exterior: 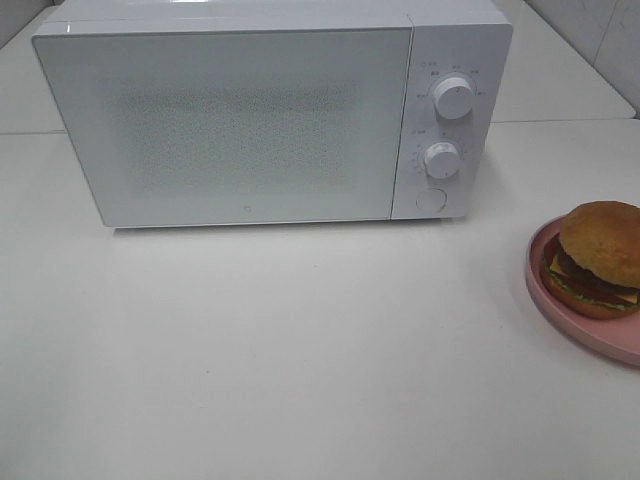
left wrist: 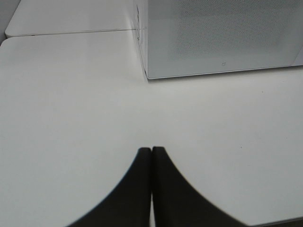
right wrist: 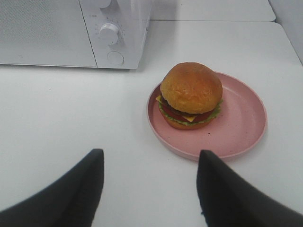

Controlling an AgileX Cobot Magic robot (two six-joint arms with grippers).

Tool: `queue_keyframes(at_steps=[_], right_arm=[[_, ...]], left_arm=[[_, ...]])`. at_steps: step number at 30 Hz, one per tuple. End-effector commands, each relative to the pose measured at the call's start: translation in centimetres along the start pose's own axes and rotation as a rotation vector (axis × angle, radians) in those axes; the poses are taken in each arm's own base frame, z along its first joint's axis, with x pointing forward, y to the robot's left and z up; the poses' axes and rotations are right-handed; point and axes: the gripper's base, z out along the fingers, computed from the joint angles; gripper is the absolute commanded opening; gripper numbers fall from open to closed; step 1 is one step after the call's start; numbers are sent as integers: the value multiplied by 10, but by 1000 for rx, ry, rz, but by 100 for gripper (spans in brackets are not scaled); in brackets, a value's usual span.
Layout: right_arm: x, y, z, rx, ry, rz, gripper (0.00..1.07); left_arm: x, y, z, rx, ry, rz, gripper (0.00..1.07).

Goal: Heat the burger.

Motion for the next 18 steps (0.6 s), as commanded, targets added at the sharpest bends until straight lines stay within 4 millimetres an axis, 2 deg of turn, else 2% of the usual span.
queue_keyframes(at_steps=[1,18], right_arm=[[1,0,-3,4,-31,-4,57],[1,0,-3,24,-32,4,57]], left_arm=[[1,0,-1,4,-23,2,0],[1,0,-2,-26,-29,-13,0]])
